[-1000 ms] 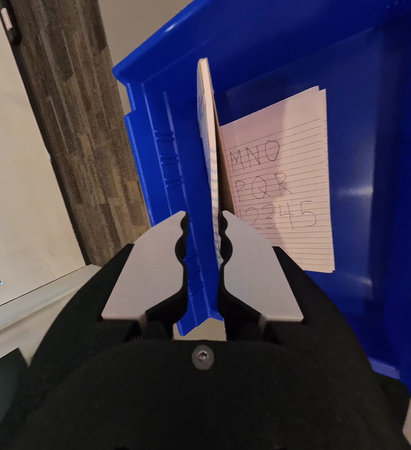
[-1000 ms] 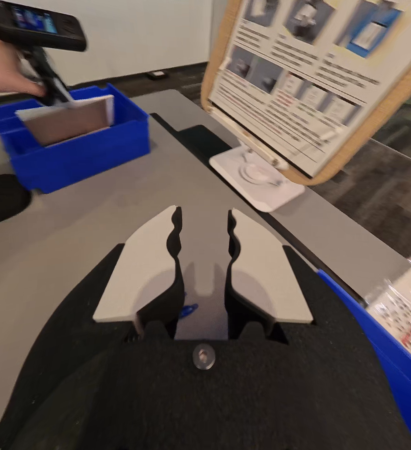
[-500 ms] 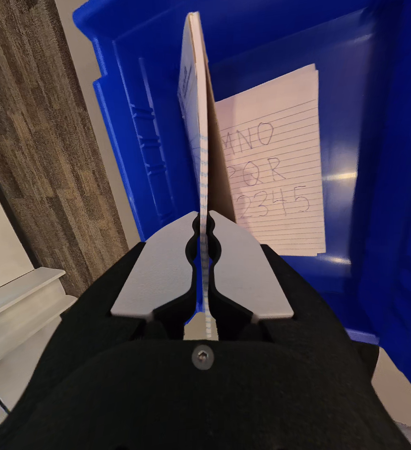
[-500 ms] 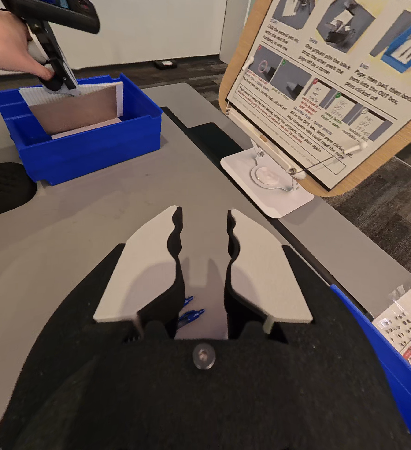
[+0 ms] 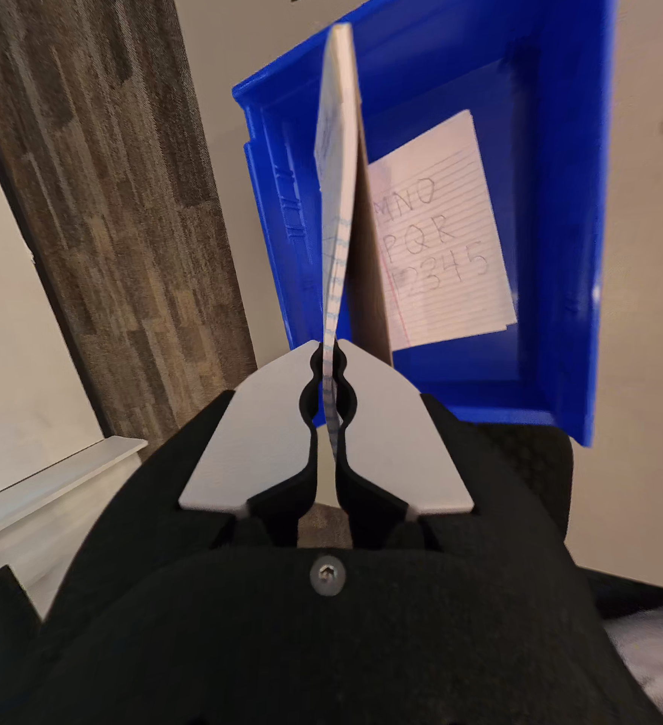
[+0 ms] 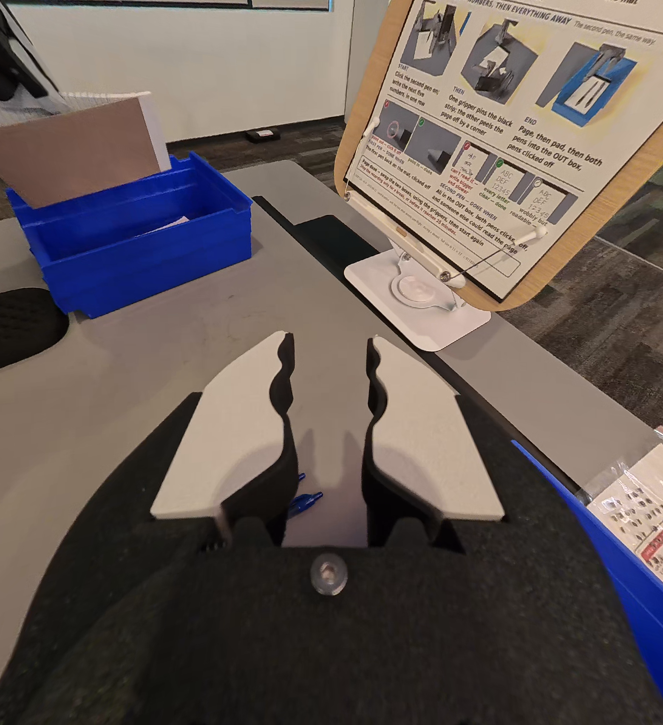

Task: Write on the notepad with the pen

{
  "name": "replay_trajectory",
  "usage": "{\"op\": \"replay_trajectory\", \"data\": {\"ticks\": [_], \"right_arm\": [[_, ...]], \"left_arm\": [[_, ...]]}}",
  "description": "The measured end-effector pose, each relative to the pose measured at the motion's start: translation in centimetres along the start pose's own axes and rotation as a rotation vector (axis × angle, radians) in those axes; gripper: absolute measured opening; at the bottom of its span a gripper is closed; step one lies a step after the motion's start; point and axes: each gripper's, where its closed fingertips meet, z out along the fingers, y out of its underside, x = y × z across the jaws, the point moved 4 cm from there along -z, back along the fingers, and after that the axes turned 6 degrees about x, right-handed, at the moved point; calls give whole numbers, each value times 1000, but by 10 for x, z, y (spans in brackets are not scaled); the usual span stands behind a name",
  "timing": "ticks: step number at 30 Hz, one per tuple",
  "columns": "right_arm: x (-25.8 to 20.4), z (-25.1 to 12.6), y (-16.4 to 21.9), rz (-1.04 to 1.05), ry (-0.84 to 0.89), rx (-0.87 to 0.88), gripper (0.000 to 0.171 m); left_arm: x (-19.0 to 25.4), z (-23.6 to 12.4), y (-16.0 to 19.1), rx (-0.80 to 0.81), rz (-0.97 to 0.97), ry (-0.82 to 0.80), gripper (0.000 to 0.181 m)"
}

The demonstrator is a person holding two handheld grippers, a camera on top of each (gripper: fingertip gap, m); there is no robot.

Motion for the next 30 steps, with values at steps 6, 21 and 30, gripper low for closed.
{"op": "replay_trajectory", "data": {"ticks": [6, 21, 30], "right_arm": [[1, -10, -5, 14, -11, 32, 35], [-10, -38, -24, 19, -75, 134, 35], [-18, -20, -7, 60, -140, 21, 35]], "left_arm": [[58, -53, -6, 8, 139, 4, 3], [228, -66, -16, -22, 397, -23, 3], [262, -39, -13, -32, 407, 17, 3]]}}
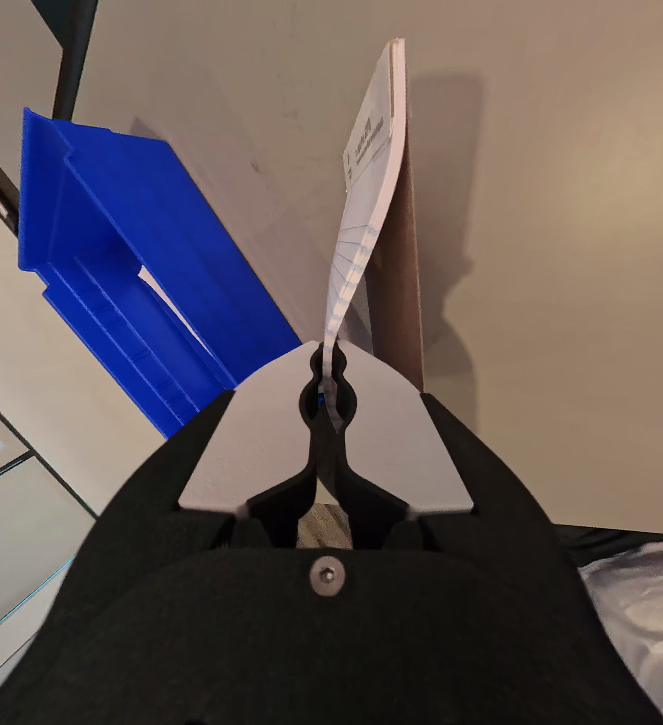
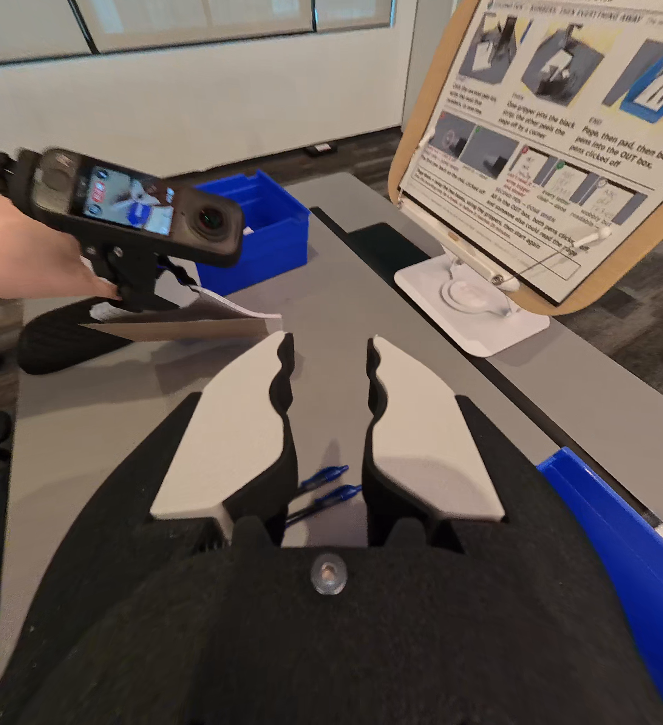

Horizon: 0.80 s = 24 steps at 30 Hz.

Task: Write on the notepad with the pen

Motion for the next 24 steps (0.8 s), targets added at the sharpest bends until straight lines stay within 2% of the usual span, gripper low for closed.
{"op": "replay_trajectory", "data": {"ticks": [6, 13, 18, 24], "right_arm": [[5, 5, 8, -17, 37, -57, 35], [13, -2, 8, 6, 55, -40, 35], [16, -3, 10, 28, 56, -36, 35], [16, -2, 12, 28, 56, -53, 35]], "left_arm": [[-8, 6, 2, 6, 9, -86, 3], [14, 33, 9, -36, 48, -138, 4], [39, 41, 9, -20, 68, -111, 7], [68, 56, 3, -29, 54, -31, 19]]}}
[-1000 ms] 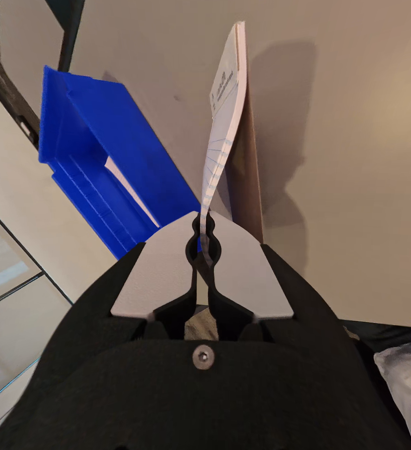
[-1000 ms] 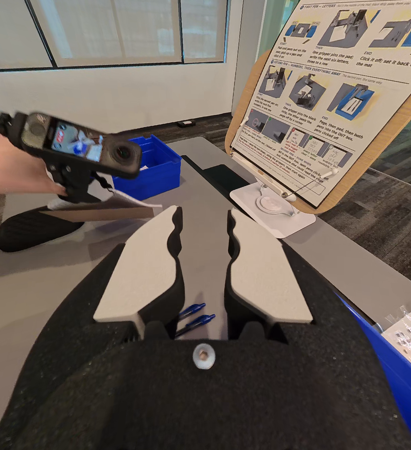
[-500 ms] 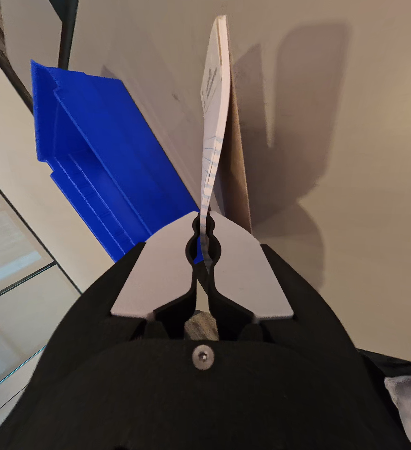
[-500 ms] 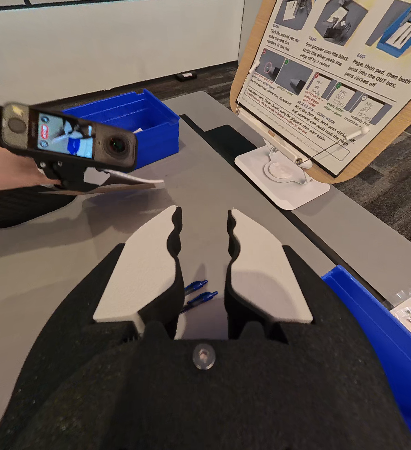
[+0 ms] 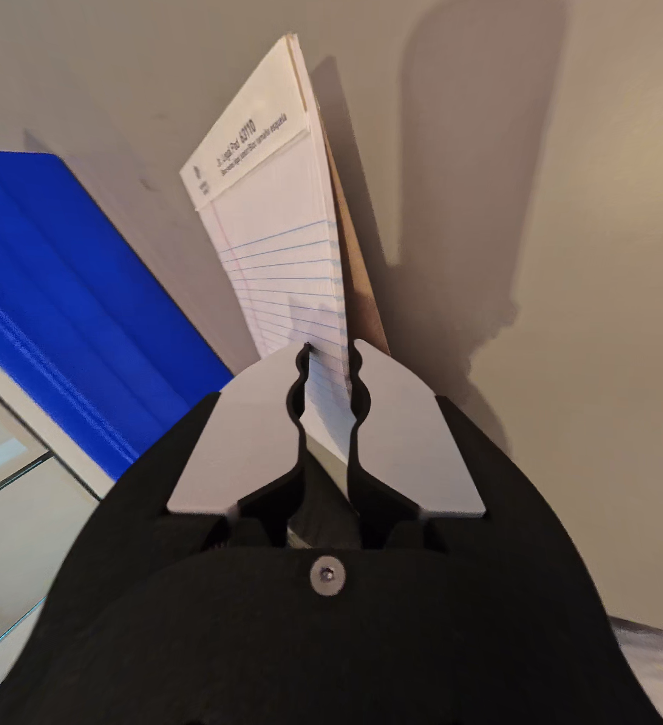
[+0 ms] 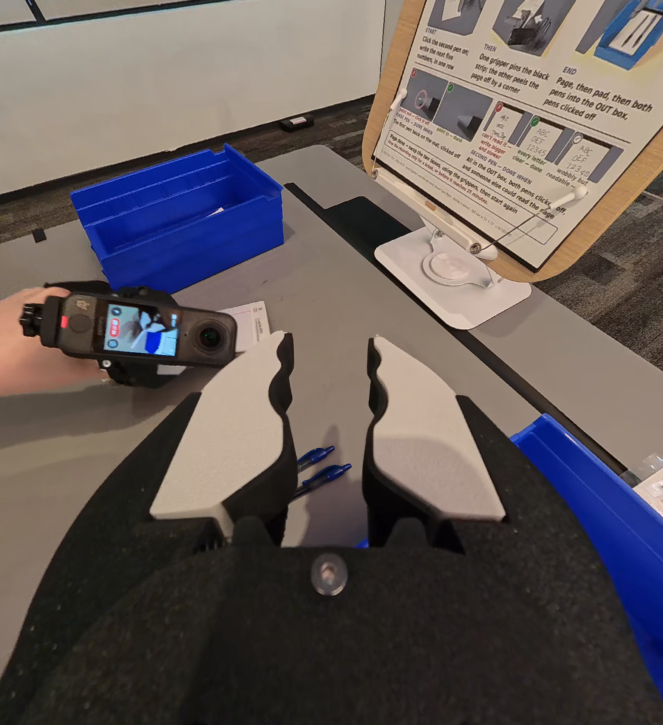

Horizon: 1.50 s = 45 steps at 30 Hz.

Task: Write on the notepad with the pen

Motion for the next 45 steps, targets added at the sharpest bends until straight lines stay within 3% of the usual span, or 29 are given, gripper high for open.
{"op": "replay_trajectory", "data": {"ticks": [8, 11, 13, 16, 21, 24, 33, 36, 38, 45], "right_arm": [[-3, -3, -2, 16, -28, 17, 36], [-2, -5, 0, 26, -36, 15, 36], [0, -7, 0, 35, -36, 23, 36], [4, -11, 0, 53, -39, 38, 36], [8, -15, -1, 72, -35, 55, 36], [9, -16, 0, 74, -28, 56, 36], [12, -13, 4, 80, -25, 37, 36], [12, -11, 5, 81, -28, 27, 36], [12, -10, 6, 80, -30, 21, 36], [11, -8, 6, 75, -32, 14, 36]], "left_arm": [[36, 11, -18, 43, -102, 292, 25], [29, -10, -35, 201, -202, 437, 25], [8, -31, -43, 363, -331, 525, 36], [-30, -37, -31, 478, -547, 582, 38], [-43, 14, 7, 352, -707, 622, 72], [-40, 33, 14, 314, -763, 675, 81], [-60, 61, 26, 206, -698, 499, 83], [-56, 67, 30, 171, -686, 519, 83], [-54, 68, 31, 171, -683, 542, 72], [-40, 55, 30, 214, -733, 658, 73]]}}
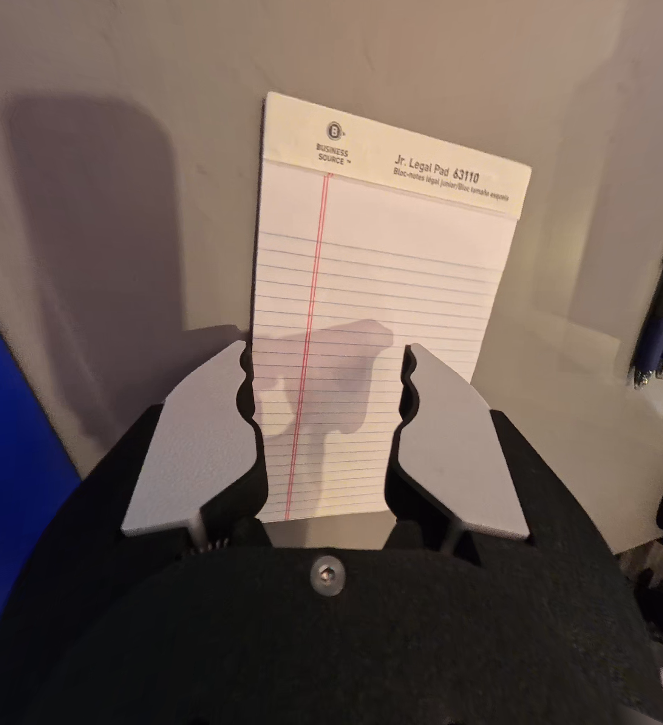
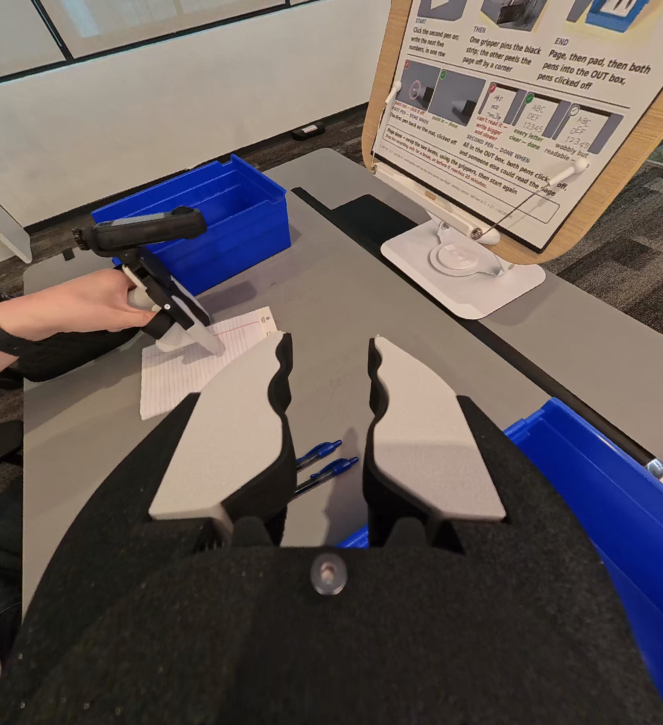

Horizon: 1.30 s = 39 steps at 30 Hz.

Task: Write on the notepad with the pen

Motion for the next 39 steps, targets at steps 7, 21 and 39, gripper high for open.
{"op": "replay_trajectory", "data": {"ticks": [7, 21, 39], "right_arm": [[-2, 1, 0, -5, -1, -6, 36], [-4, 4, 4, -10, -1, -30, 36], [3, 8, 9, -2, 21, -61, 36]], "left_arm": [[18, 3, 14, 21, 82, -39, 74], [44, 10, 29, 66, 194, -77, 77], [68, -23, 98, 424, 836, 90, 82]]}}
